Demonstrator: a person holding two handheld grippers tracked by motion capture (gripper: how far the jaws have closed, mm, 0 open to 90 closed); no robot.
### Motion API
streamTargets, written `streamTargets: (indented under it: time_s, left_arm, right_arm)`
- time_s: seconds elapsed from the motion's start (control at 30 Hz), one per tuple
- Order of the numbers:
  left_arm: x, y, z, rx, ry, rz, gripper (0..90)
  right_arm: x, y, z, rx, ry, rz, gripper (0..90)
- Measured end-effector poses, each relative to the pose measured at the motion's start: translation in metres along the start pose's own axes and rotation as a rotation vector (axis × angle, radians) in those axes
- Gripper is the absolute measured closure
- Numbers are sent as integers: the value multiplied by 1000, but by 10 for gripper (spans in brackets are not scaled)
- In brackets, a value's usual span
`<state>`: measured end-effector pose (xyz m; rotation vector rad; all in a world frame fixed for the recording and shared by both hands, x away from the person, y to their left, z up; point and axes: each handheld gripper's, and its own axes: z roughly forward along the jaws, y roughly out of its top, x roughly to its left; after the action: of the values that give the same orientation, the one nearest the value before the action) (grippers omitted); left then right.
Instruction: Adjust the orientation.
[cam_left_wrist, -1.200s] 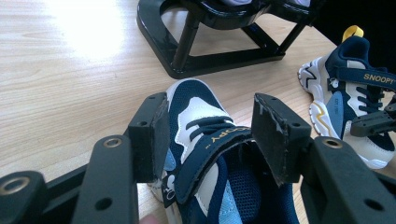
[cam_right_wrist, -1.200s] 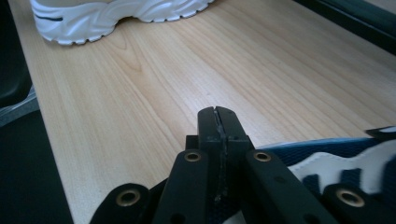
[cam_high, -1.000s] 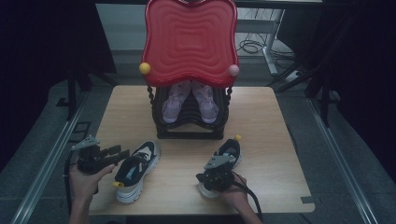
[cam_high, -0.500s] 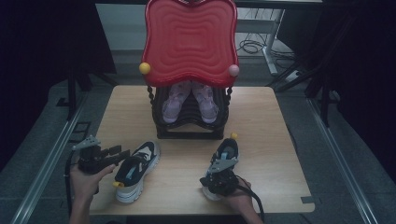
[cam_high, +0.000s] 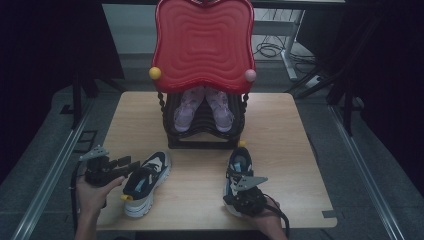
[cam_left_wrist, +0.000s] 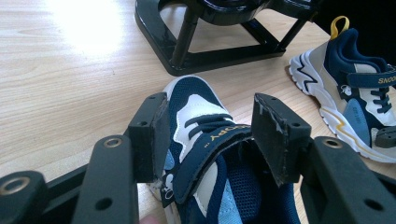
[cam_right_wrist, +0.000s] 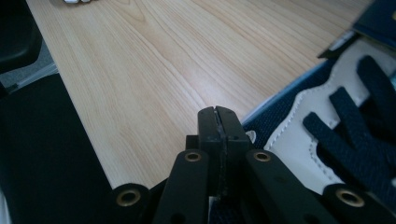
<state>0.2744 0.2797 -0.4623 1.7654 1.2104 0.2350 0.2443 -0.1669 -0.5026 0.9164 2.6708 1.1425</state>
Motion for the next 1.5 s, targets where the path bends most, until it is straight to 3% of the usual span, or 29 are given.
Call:
streamTargets:
  time_s: [0.6, 1.03, 1.5]
  left_arm:
    - [-1, -1, 2, 11, 0, 3, 467]
    - [-2, -1, 3, 14, 0, 2, 467]
    - [-2, -1, 4, 20, 3, 7, 467]
  right_arm:
    - [-14, -26, -30, 5, -39, 53, 892]
    - [-35, -44, -51, 0, -94, 114, 893]
    - [-55, -54, -58, 3, -130, 162, 893]
